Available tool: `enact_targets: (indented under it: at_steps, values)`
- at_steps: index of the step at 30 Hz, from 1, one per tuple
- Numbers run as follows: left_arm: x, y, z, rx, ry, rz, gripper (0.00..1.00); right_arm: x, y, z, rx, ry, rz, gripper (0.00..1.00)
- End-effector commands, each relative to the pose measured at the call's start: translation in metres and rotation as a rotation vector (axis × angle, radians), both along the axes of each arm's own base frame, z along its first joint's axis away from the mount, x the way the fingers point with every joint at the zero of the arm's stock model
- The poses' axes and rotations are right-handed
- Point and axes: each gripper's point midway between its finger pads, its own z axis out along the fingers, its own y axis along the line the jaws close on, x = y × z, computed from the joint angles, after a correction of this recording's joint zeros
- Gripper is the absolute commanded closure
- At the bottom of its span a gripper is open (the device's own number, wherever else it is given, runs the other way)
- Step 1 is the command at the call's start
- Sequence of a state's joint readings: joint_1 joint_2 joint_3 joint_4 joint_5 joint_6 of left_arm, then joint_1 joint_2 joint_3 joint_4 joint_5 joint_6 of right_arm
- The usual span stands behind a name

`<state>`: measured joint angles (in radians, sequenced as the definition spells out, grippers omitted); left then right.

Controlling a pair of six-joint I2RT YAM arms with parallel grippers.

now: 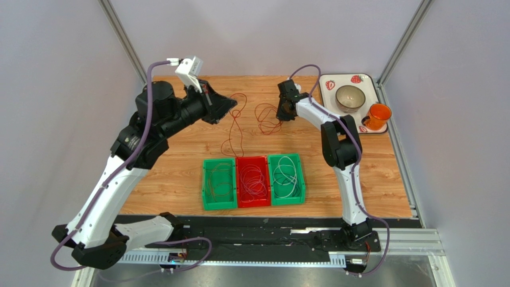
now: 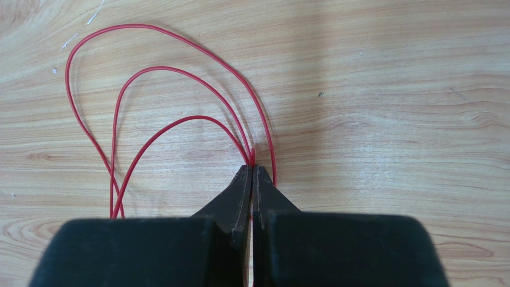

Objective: Untangle the cables

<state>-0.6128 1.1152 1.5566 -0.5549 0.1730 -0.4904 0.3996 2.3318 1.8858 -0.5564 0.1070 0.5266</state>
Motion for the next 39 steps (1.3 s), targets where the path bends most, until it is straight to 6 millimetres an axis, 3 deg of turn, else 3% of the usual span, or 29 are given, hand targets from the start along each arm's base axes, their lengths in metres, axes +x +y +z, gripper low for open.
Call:
enact_targets:
  at_steps: [1,4,6,7,9,12,15,19,21,27,31,39]
  values:
    - [-0.023,-0.007,0.011,-0.061,-0.016,-0.068,1.00,-0.015,0.001,-0.009,-0.008,0.054,0.011,1.00]
    - [-0.026,-0.010,-0.001,-0.058,0.011,-0.071,1.00,-0.016,0.000,-0.010,-0.010,0.059,0.008,1.00]
    - [-0.026,-0.017,-0.017,-0.064,0.045,-0.083,1.00,-0.016,-0.001,-0.011,-0.011,0.062,0.006,1.00]
    - [-0.024,-0.022,-0.034,-0.053,0.080,-0.090,1.00,-0.016,-0.001,-0.010,-0.010,0.061,0.005,1.00]
    - [-0.027,-0.036,-0.042,-0.085,0.106,-0.131,1.00,-0.017,0.000,-0.010,-0.006,0.066,0.008,1.00]
    - [-0.027,-0.052,-0.068,-0.060,0.159,-0.146,1.00,-0.018,-0.001,-0.011,-0.006,0.069,0.006,1.00]
    - [-0.022,-0.060,-0.089,-0.037,0.195,-0.129,1.00,-0.017,-0.003,-0.010,-0.006,0.068,0.004,1.00]
    - [-0.018,-0.061,-0.116,-0.028,0.247,-0.097,1.00,-0.018,-0.004,-0.010,0.000,0.075,0.005,1.00]
    - [-0.017,-0.063,-0.121,-0.044,0.254,-0.097,1.00,-0.018,-0.004,-0.011,0.001,0.075,0.005,1.00]
    - [-0.026,-0.074,-0.153,-0.016,0.310,-0.105,1.00,-0.019,-0.004,-0.011,0.005,0.079,0.007,1.00]
    - [-0.030,-0.074,-0.190,0.008,0.375,-0.087,1.00,-0.018,-0.004,-0.010,0.012,0.078,0.004,1.00]
    - [-0.024,-0.073,-0.225,0.059,0.426,-0.022,1.00,-0.021,-0.003,-0.012,0.015,0.087,0.010,1.00]
